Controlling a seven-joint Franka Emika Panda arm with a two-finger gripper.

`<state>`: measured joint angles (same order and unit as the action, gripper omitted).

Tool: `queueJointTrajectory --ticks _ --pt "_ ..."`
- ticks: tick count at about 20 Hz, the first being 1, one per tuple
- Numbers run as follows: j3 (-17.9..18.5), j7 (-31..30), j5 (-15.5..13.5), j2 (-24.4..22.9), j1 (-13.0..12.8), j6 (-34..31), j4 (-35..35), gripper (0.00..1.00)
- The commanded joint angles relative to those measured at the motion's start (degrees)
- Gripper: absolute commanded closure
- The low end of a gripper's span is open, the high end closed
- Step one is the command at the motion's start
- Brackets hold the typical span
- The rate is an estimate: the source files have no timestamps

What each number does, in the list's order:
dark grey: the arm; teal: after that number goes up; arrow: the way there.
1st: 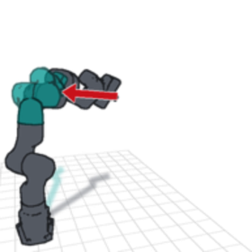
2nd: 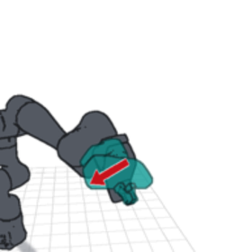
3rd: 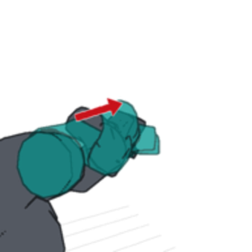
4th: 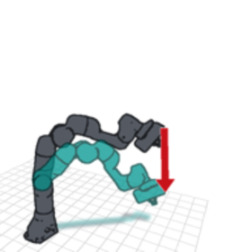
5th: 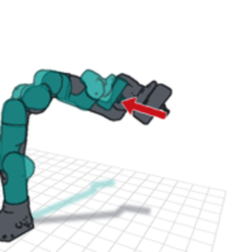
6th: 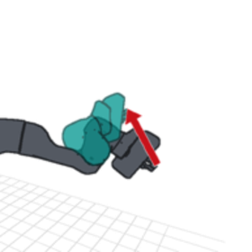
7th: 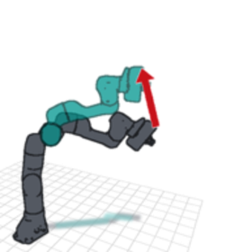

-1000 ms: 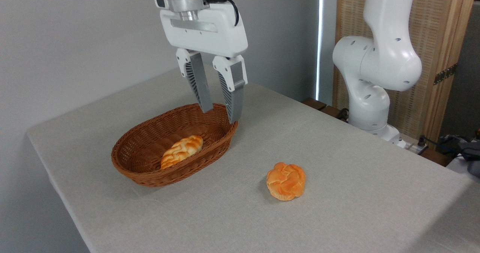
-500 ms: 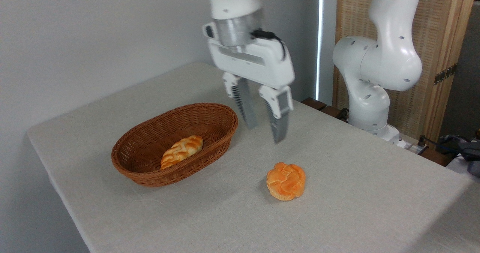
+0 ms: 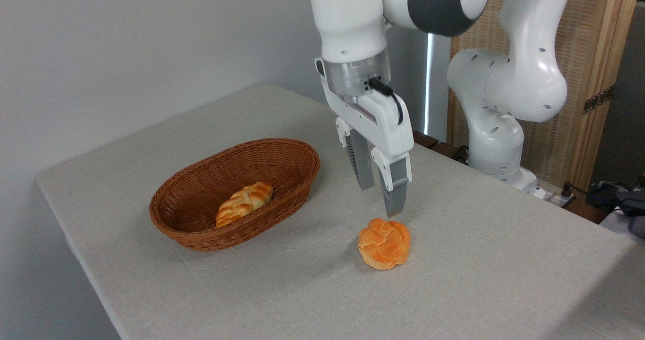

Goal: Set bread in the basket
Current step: 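Move the open gripper over the round orange bun and lower it, then close the gripper around the orange bun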

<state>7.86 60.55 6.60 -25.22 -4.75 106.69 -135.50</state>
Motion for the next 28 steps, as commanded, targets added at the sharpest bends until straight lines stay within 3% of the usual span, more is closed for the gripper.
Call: queueJointTrajectory --ticks 1,10,13,18,28 --pt "0.2 1.4 0.0 -0.7 -0.2 1.5 -2.6 0.07" --pt "1.4 2.4 0.9 -0.2 0.1 11.3 -7.0 0.0" --pt "1.9 3.3 3.8 0.2 0.1 12.0 -7.2 0.0" --pt "2.7 3.3 5.5 1.1 0.1 13.3 -7.2 0.0" --pt "2.7 3.3 5.9 2.5 0.1 17.7 -10.0 0.0"
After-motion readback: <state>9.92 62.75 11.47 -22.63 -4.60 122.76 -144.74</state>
